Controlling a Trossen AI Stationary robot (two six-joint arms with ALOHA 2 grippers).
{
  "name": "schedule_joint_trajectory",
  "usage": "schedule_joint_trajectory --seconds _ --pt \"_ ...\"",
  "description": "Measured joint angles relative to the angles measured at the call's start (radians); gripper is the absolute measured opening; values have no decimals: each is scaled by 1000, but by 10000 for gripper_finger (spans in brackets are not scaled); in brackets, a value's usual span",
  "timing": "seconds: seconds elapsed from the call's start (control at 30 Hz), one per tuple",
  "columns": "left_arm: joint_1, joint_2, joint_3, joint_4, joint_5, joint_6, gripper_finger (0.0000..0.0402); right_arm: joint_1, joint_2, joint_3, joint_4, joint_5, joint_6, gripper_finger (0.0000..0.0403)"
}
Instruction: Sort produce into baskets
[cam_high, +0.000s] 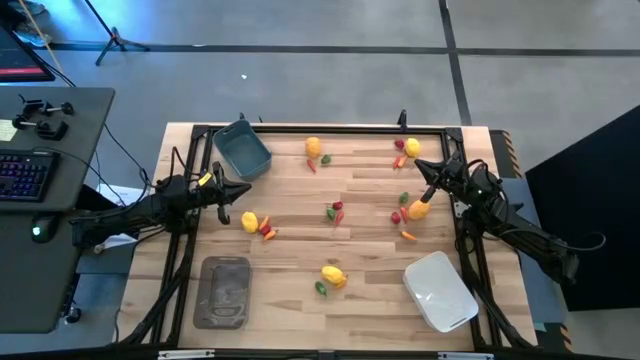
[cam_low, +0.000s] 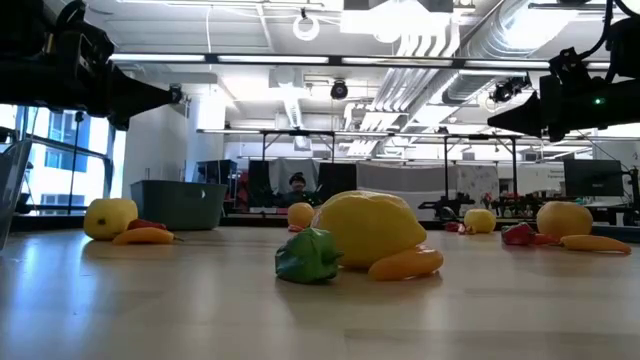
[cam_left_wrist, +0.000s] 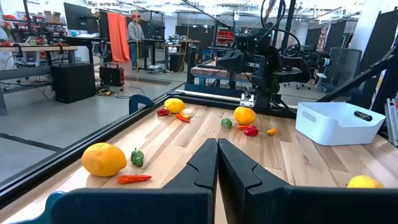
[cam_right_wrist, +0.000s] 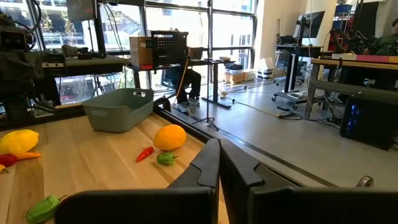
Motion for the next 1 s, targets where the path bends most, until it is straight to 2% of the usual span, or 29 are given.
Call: schedule_joint_trajectory --seconds 1.0 --pt "0 0 0 0 0 0 0 0 0 0 4 3 -33 0"
